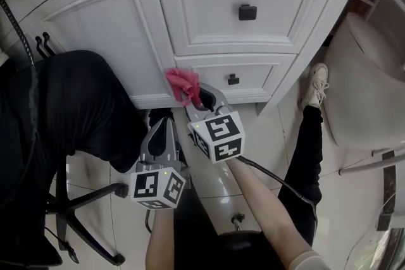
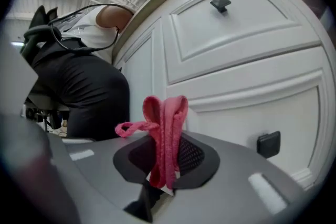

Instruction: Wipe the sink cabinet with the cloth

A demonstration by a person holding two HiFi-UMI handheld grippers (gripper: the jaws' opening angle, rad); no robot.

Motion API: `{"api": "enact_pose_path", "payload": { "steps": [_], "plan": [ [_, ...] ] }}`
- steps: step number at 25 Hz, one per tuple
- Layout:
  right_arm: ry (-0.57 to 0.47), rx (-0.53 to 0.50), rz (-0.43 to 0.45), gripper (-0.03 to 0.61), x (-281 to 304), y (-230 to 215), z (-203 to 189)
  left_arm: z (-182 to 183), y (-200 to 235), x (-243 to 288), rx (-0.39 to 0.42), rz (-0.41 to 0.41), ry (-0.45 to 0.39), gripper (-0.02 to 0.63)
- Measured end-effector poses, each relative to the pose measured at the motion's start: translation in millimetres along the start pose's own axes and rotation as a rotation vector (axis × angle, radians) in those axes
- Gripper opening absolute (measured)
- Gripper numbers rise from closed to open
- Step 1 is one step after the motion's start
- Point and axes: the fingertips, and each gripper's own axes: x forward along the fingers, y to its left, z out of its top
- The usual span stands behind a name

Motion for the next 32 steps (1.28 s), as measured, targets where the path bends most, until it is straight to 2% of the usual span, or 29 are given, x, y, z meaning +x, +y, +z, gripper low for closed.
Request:
{"api": "enact_pose_path", "payload": {
  "steps": [3,6,9,11,14,16,19,21,23,25,28,32],
  "plan": [
    [0.004,-0.008,-0.090,0.063,-15.3,-32.3,-4.5,-6.1,1.4,3.6,-0.007,0.004,0.012,0.014],
    [-0.034,0.023,-0.204,0.063,-49.7,-77.2,0.0,-11.3,-5.1,10.2,-0.002,-0.012,0.012,0.014],
    [-0.061,0.022,-0.239,0.069,-81.0,-107.4,3.8,-14.7,-20.7,17.7,-0.001,-0.035,0.019,0.014],
    [-0.065,0.021,-0.309,0.066,-98.7,-132.7,3.5,-15.7,-34.7,22.9,0.007,-0.053,0.022,0.014],
    [-0.053,0.067,-0.451,0.063,-130.0,-187.7,-2.0,-17.7,-57.7,29.2,0.027,-0.086,0.025,0.014],
    [-0.049,0.078,-0.512,0.064,-153.4,-215.9,-3.1,-19.2,-71.2,33.1,0.045,-0.111,0.028,0.014],
    [-0.042,0.101,-0.615,0.063,-186.2,-247.7,-5.9,-21.8,-80.8,37.3,0.048,-0.121,0.029,0.014],
    [-0.054,0.136,-0.650,0.063,-201.1,-254.7,-6.0,-23.8,-82.4,36.9,0.046,-0.114,0.026,0.014],
    [-0.076,0.139,-0.615,0.063,-202.0,-237.2,-3.2,-25.2,-82.1,35.1,0.055,-0.112,0.023,0.014],
    [-0.086,0.120,-0.525,0.063,-185.5,-199.6,-5.2,-27.0,-75.6,32.5,0.059,-0.101,0.023,0.014],
    [-0.060,0.111,-0.375,0.063,-138.4,-131.8,-25.0,-30.7,-52.4,25.8,0.033,-0.062,0.011,0.014],
    [-0.010,0.111,-0.226,0.063,-68.5,-61.3,-52.0,-24.7,-24.7,12.9,-0.021,-0.018,-0.011,0.014]
  ]
}}
